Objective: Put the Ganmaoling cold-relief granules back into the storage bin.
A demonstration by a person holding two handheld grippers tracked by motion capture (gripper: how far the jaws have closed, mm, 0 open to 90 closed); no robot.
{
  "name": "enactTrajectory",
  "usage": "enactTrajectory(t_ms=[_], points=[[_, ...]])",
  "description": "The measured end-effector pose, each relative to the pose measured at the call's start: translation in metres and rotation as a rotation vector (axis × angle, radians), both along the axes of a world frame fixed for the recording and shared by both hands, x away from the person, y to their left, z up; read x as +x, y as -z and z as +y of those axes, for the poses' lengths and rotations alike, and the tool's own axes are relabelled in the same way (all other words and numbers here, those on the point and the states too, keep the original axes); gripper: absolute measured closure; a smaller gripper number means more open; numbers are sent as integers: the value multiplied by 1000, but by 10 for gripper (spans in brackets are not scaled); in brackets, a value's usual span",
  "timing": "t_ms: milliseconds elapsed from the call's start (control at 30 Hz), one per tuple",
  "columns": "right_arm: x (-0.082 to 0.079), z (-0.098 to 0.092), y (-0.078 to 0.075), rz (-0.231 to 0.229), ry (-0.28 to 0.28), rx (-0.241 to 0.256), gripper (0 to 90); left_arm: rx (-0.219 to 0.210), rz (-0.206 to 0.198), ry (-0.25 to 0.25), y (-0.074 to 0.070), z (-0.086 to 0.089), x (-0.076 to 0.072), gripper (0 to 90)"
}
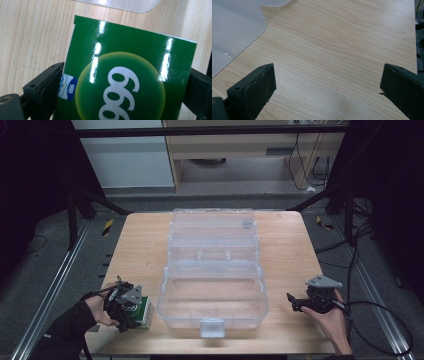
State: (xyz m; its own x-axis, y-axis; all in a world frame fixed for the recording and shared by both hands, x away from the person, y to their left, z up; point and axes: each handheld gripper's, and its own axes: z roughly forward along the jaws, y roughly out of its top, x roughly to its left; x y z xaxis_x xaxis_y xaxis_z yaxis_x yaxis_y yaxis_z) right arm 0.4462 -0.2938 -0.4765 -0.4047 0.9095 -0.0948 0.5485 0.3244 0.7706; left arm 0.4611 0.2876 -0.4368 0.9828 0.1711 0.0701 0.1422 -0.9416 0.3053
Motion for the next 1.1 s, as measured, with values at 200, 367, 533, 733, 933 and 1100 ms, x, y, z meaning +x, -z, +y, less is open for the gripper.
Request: enactTrajectory(t_ms=[200, 367, 533, 733, 933, 1100], points=[[0, 0, 0, 2, -6, -1, 10, 7, 4, -5, -1, 0, 0, 70], [0, 0, 1, 13, -5, -1, 11, -1, 24, -18, -3, 2, -1, 131], [0, 1, 0, 17, -7, 1, 11, 10, 36, -45, -5, 1, -2, 147], [-1, 0, 0, 17, -6, 3, 13, -1, 59, -73, -8, 3, -4, 151], [-1, 1, 0, 16, -10, 4, 14, -13, 49, -89, -19, 6, -7, 151], [-1, 0, 0, 16, -9, 8, 15, -29, 22, -91, -34, 8, -10, 151]])
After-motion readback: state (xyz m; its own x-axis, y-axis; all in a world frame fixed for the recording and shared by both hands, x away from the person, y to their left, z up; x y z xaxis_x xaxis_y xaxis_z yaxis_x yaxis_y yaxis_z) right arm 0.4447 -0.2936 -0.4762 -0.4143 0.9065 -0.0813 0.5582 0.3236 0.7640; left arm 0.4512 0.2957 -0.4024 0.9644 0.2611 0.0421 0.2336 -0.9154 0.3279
